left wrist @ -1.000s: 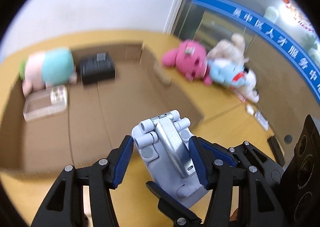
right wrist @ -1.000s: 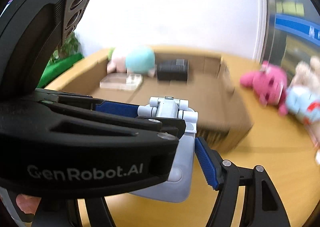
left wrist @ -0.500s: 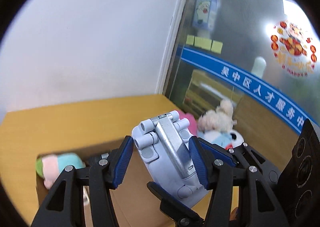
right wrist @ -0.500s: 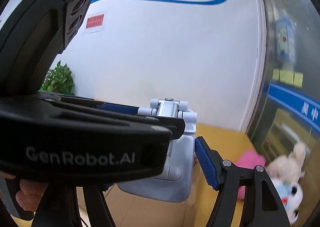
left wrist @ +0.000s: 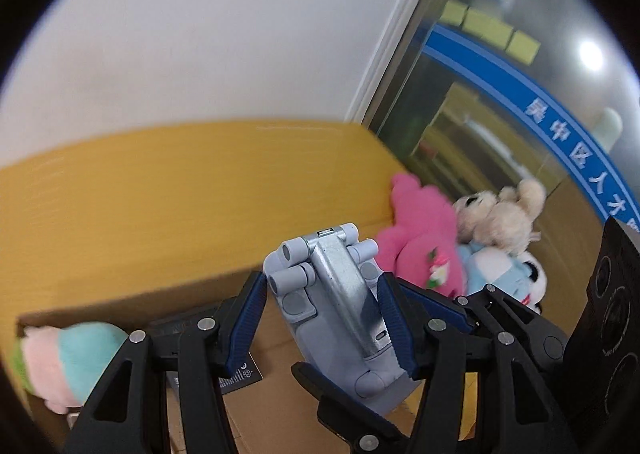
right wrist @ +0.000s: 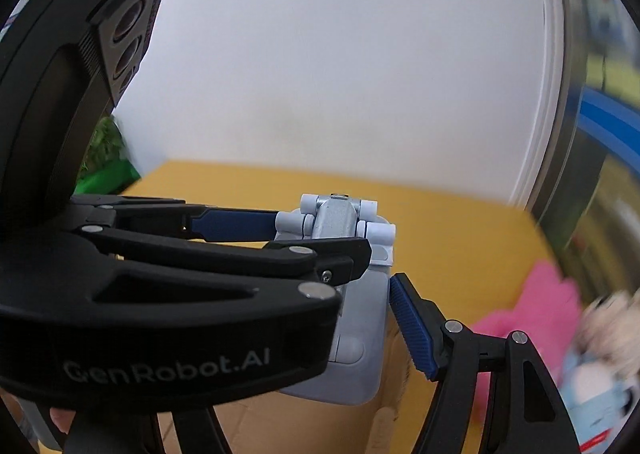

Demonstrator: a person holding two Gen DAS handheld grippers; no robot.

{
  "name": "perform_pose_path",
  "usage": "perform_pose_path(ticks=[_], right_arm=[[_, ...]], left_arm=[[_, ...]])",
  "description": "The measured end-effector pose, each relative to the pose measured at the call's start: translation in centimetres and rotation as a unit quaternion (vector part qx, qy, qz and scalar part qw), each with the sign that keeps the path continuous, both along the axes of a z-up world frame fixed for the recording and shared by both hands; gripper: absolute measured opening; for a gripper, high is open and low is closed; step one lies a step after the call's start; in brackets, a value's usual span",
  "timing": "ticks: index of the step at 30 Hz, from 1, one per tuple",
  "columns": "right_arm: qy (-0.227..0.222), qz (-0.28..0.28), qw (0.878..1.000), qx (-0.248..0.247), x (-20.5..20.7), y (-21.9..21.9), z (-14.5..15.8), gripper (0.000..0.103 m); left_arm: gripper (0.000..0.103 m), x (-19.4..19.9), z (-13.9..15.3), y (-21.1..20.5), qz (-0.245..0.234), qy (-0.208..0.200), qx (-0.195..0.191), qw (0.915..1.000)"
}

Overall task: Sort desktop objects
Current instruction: 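Lift the phone stand with both grippers and lower it into the box, then open both grippers to release the phone stand and lift away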

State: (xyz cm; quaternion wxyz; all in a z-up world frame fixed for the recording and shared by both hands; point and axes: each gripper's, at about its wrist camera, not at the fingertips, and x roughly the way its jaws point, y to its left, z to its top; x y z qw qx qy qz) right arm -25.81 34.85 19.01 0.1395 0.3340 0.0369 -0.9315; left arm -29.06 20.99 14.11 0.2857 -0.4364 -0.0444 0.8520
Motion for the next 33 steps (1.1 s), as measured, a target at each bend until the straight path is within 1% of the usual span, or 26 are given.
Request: perform_pose_path(ticks=[3, 5, 7, 12, 15, 16, 17, 18, 19, 22, 25, 27, 28, 29, 31, 32, 33], right_arm=[[-0.057, -0.004, 0.998, -0.003, -3.0, 0.5, -5.5, 0.068], [-0.088, -0.007, 0.996, 0.0, -4.6, 0.8, -8.8, 0.068], [-0.113, -0.013, 0.993, -0.008, -5.8, 1.3, -11.1, 0.068], [-0.168, -0.026, 0.985, -0.02, -7.7, 2.9, -15.3, 0.068], [-0.195, -0.03, 0.98, -0.017, -8.2, 3.3, -17.1, 0.068], [-0.197, -0.031, 0.98, -0.011, -8.3, 3.3, -17.4, 0.068], [-0.197, -0.032, 0.98, -0.003, -8.3, 3.2, -17.5, 0.068], [-0.196, -0.033, 0.98, -0.003, -8.3, 3.3, -17.5, 0.067], [-0.195, -0.035, 0.98, -0.002, -8.3, 3.3, -17.5, 0.065], [-0.193, -0.041, 0.98, 0.006, -8.4, 3.2, -17.4, 0.07], [-0.19, -0.043, 0.981, 0.004, -7.7, 3.3, -17.1, 0.074], [-0.173, -0.046, 0.984, 0.013, -6.4, 3.5, -16.2, 0.075], [-0.161, -0.046, 0.986, 0.015, -5.5, 3.6, -15.5, 0.078], [-0.143, -0.045, 0.989, 0.014, -4.2, 3.8, -14.5, 0.08], [-0.111, -0.041, 0.993, 0.012, -1.4, 4.1, -12.7, 0.09], [-0.088, -0.043, 0.995, 0.013, 0.5, 3.6, -11.7, 0.092], [-0.071, -0.045, 0.996, 0.012, 1.8, 4.0, -10.8, 0.096]], left_arm=[[0.055, -2.4, -5.0, 1.0, 0.002, -0.052, -0.009, 0.9986], [0.054, -3.3, -7.5, 1.5, 0.006, -0.078, -0.008, 0.9969], [0.054, -4.2, -9.5, 2.2, 0.005, -0.097, -0.011, 0.9952], [0.054, -5.3, -13.5, 3.6, -0.004, -0.141, -0.019, 0.9898], [0.055, -5.7, -14.9, 3.8, -0.005, -0.163, -0.011, 0.9866], [0.055, -5.7, -15.0, 3.8, -0.005, -0.162, -0.01, 0.9867], [0.051, -5.8, -14.9, 3.9, -0.005, -0.159, -0.016, 0.9871], [0.043, -5.8, -15.0, 4.1, -0.007, -0.164, -0.024, 0.9861], [0.043, -5.9, -15.2, 4.1, -0.009, -0.17, -0.027, 0.985], [0.043, -5.5, -14.9, 3.8, -0.012, -0.17, -0.025, 0.9851], [0.043, -4.8, -13.5, 3.0, -0.004, -0.161, -0.025, 0.9866], [0.043, -3.3, -11.1, 1.8, -0.002, -0.134, -0.01, 0.9909], [0.043, -2.0, -9.5, 1.0, -0.002, -0.116, 0.001, 0.9933], [0.045, -1.2, -8.5, 0.4, -0.001, -0.102, 0.005, 0.9947], [0.045, 2.0, -5.4, -0.8, 0.0, -0.053, 0.005, 0.9986], [0.046, 4.4, -3.4, -1.8, 0.002, -0.02, 0.005, 0.9998], [0.048, 6.4, -1.9, -2.6, 0.005, 0.004, 0.007, 1.0]])
